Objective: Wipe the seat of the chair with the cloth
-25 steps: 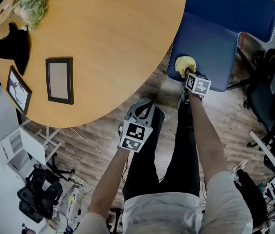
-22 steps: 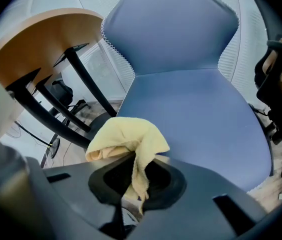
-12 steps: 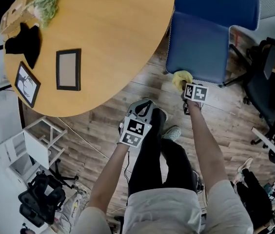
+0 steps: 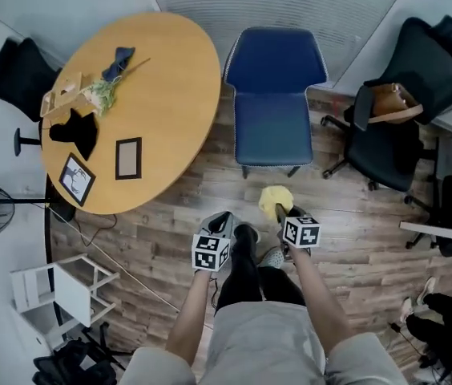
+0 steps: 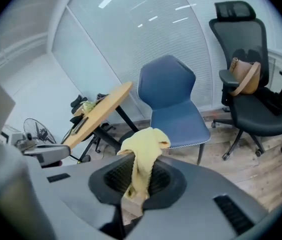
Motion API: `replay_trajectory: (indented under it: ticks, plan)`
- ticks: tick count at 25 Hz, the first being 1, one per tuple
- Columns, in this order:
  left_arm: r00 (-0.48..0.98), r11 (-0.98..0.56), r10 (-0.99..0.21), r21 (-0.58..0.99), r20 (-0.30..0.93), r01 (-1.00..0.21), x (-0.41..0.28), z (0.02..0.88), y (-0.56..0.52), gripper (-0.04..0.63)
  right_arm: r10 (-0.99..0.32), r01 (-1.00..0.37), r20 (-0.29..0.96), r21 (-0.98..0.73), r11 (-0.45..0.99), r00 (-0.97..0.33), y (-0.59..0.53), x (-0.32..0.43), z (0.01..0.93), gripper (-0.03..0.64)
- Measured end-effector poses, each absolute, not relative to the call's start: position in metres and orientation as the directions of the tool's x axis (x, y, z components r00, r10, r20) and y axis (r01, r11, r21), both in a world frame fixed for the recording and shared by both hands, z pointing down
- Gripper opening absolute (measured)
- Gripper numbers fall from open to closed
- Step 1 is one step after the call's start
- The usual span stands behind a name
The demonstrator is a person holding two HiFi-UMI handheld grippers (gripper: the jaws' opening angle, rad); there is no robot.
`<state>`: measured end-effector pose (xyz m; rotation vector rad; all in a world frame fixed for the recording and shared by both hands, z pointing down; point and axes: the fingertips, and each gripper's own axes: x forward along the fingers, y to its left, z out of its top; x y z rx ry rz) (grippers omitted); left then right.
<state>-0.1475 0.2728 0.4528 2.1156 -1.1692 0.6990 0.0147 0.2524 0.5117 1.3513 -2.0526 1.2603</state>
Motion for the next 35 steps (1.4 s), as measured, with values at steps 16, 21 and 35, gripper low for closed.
replay_trajectory:
  ticks: [16, 21, 35]
  plan:
    - [0.492, -0.465, -0.555, 0.241, 0.671, -0.852, -0.088, 0.364, 0.367, 0.028, -0.718, -0.866, 0.523, -0.443, 0.231, -0.459, 0.377, 0.077, 0.356, 0.054]
    - [0.504, -0.470, -0.564, 0.247, 0.655, -0.847, -0.084, 0.361, 0.384, 0.028, -0.717, -0.877, 0.524, -0.395, 0.272, -0.459, 0.396, 0.083, 0.355, 0.054]
    - [0.527, -0.492, -0.591, 0.246, 0.611, -0.835, -0.067, 0.341, 0.387, 0.028, -0.727, -0.878, 0.504, -0.358, 0.316, -0.467, 0.412, 0.082, 0.347, 0.054]
